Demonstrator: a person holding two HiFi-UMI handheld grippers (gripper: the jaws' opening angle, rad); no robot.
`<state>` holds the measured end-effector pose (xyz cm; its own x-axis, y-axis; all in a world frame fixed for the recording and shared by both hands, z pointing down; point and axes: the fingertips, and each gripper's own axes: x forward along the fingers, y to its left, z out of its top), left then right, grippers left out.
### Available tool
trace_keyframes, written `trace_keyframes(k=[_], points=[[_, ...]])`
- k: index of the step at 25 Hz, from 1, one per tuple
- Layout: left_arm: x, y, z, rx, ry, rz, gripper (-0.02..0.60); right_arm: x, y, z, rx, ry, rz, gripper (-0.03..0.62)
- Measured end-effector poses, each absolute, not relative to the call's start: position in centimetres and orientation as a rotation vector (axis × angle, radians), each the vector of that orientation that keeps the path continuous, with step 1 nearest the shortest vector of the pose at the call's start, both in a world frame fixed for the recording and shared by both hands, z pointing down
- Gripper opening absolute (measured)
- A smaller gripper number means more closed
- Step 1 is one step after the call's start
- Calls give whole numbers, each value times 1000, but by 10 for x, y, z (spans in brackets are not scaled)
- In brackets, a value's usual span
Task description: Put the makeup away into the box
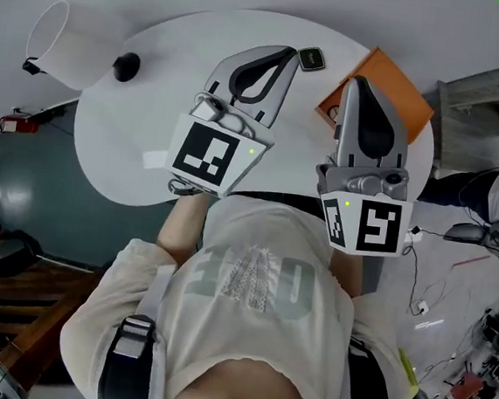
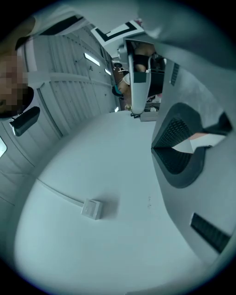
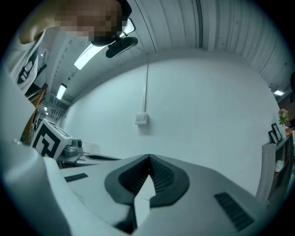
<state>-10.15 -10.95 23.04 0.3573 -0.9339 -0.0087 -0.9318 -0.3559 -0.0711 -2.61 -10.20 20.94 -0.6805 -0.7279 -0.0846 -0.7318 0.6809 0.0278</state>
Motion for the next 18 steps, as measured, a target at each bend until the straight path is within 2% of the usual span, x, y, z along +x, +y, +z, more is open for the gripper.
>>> trace_keyframes(k=[15,17,18], points=[[-106,-116,228,-2533,1744,-29,8,-18,-106,213,-1263,2802,64,-1],[-104,-126,238,-2567,1718,-112,19,-14,-108,215,-1277,2799,54,-1],[-103,-132,244,-2590,1701,-149,48,-12,-110,216,-1286,2798,47,0]])
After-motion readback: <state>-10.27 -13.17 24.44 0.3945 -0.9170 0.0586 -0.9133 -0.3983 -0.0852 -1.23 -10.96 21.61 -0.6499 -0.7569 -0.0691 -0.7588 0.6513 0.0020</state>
